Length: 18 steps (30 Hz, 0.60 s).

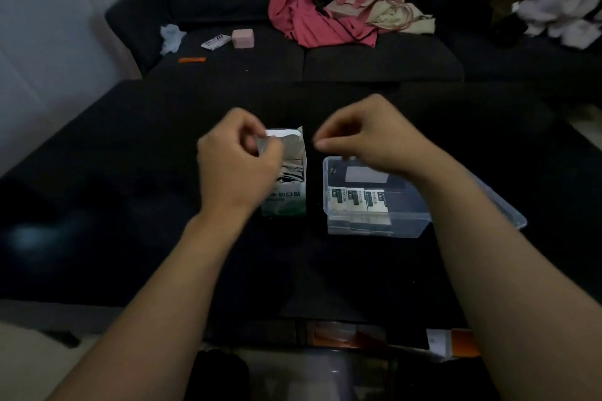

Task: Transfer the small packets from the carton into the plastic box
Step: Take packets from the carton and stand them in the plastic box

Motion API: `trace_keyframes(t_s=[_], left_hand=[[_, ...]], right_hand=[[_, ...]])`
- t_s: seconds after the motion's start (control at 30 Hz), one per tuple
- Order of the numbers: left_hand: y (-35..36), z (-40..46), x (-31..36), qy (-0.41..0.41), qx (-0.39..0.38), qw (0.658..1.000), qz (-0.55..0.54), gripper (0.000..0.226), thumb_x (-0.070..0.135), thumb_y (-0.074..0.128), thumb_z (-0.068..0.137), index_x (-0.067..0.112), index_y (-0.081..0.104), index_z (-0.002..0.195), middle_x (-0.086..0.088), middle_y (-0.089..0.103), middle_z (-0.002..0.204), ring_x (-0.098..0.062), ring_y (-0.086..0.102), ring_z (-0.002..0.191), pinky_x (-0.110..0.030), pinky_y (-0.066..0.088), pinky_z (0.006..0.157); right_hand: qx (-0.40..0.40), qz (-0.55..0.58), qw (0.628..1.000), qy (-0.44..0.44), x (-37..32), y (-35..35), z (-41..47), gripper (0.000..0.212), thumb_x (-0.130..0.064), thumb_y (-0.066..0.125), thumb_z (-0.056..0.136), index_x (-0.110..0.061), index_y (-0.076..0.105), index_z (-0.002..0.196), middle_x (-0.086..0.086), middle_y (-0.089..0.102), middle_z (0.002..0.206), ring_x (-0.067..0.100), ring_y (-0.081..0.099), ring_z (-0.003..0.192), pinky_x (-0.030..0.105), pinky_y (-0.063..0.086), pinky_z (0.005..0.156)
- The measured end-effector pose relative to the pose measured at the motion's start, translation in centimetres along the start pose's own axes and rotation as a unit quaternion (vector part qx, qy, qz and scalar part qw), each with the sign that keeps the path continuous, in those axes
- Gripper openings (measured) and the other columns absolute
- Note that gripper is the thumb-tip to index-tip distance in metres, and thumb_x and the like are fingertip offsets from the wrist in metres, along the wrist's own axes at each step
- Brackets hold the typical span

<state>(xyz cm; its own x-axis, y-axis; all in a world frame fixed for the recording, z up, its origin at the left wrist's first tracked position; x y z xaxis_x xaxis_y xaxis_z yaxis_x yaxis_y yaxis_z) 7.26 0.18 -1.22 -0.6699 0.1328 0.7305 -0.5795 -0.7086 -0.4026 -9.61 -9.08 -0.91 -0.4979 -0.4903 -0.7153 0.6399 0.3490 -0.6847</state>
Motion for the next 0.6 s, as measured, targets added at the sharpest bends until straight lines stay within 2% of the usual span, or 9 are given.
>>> trace_keyframes(t_s=[0.03, 0.1, 0.2, 0.27, 0.33, 0.47, 0.6], left_hand=[[-0.4, 0.3, -1.8, -0.051, -0.009, 0.998, 0.032, 0.013, 0.02, 0.073, 0.078, 0.021, 0.061, 0.084, 0.006, 0.058, 0.068, -0.005, 0.051, 0.057, -0.022, 0.044, 0.055], [0.7, 0.0, -4.9, -0.13, -0.09, 0.984, 0.083, 0.023, 0.025, 0.077, 0.078, 0.024, 0.06, 0.094, 0.004, 0.062, 0.076, -0.009, 0.059, 0.066, -0.027, 0.047, 0.06], [3.2, -1.2, -6.9, -0.157, -0.181, 0.967, 0.085, 0.026, 0.028, 0.076, 0.082, 0.027, 0.058, 0.101, 0.005, 0.065, 0.081, -0.008, 0.063, 0.073, -0.025, 0.044, 0.06], [3.9, -1.3, -7.3, -0.147, -0.2, 0.964, 0.092, 0.023, 0.024, 0.073, 0.086, 0.024, 0.059, 0.105, 0.005, 0.065, 0.08, -0.006, 0.061, 0.071, -0.024, 0.041, 0.059], [4.3, -1.3, -7.3, -0.14, -0.212, 0.963, 0.092, 0.024, 0.02, 0.071, 0.088, 0.022, 0.06, 0.109, 0.005, 0.065, 0.081, -0.007, 0.062, 0.073, -0.025, 0.044, 0.061], [4.4, -1.1, -7.7, -0.141, -0.223, 0.961, 0.085, 0.03, 0.016, 0.073, 0.087, 0.021, 0.059, 0.112, 0.004, 0.066, 0.085, -0.01, 0.065, 0.077, -0.029, 0.053, 0.066], [4.7, -1.2, -8.3, -0.158, -0.228, 0.959, 0.062, 0.03, 0.017, 0.075, 0.086, 0.023, 0.057, 0.109, 0.002, 0.067, 0.086, -0.018, 0.07, 0.079, -0.049, 0.062, 0.075]], right_hand=[[-0.011, -0.003, 0.999, -0.031, -1.5, 1.5, 0.2, 0.005, -0.018, 0.079, 0.085, -0.018, 0.078, 0.089, -0.007, 0.073, 0.078, -0.002, 0.064, 0.064, 0.015, 0.051, 0.061], [-0.002, -0.09, 0.995, -0.051, -2.4, 4.3, 1.0, 0.005, -0.024, 0.079, 0.085, -0.024, 0.079, 0.09, -0.009, 0.071, 0.083, 0.002, 0.065, 0.074, 0.021, 0.054, 0.068], [0.02, -0.24, 0.97, -0.032, -1.1, 6.5, 2.2, 0.011, -0.029, 0.073, 0.089, -0.03, 0.076, 0.099, -0.002, 0.07, 0.099, 0.02, 0.066, 0.088, 0.041, 0.058, 0.078], [0.02, -0.288, 0.957, -0.025, -0.4, 7.2, 2.6, 0.013, -0.03, 0.071, 0.089, -0.03, 0.075, 0.102, 0.002, 0.069, 0.103, 0.024, 0.065, 0.092, 0.041, 0.056, 0.078], [0.009, -0.302, 0.953, -0.021, 0.0, 7.7, 2.8, 0.014, -0.032, 0.071, 0.089, -0.027, 0.074, 0.102, 0.003, 0.068, 0.104, 0.024, 0.064, 0.094, 0.039, 0.054, 0.076], [-0.02, -0.277, 0.961, -0.005, 0.3, 8.2, 3.0, 0.012, -0.031, 0.076, 0.085, -0.031, 0.076, 0.096, 0.0, 0.069, 0.105, 0.022, 0.066, 0.096, 0.043, 0.056, 0.082], [-0.04, -0.26, 0.965, 0.016, 0.8, 8.5, 3.3, 0.011, -0.032, 0.077, 0.084, -0.032, 0.076, 0.096, -0.001, 0.069, 0.107, 0.022, 0.065, 0.098, 0.042, 0.056, 0.084]])
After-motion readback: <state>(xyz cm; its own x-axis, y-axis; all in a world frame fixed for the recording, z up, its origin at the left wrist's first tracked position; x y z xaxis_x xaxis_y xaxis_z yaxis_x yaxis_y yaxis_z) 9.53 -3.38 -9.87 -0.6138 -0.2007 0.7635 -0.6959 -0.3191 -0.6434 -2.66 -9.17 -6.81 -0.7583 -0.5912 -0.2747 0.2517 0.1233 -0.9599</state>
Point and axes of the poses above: each hand's wrist, its own z-axis towards the middle knuckle, its own y-axis out of the palm, x = y × z, the point moved 10 cm from there along z, towards the middle knuckle
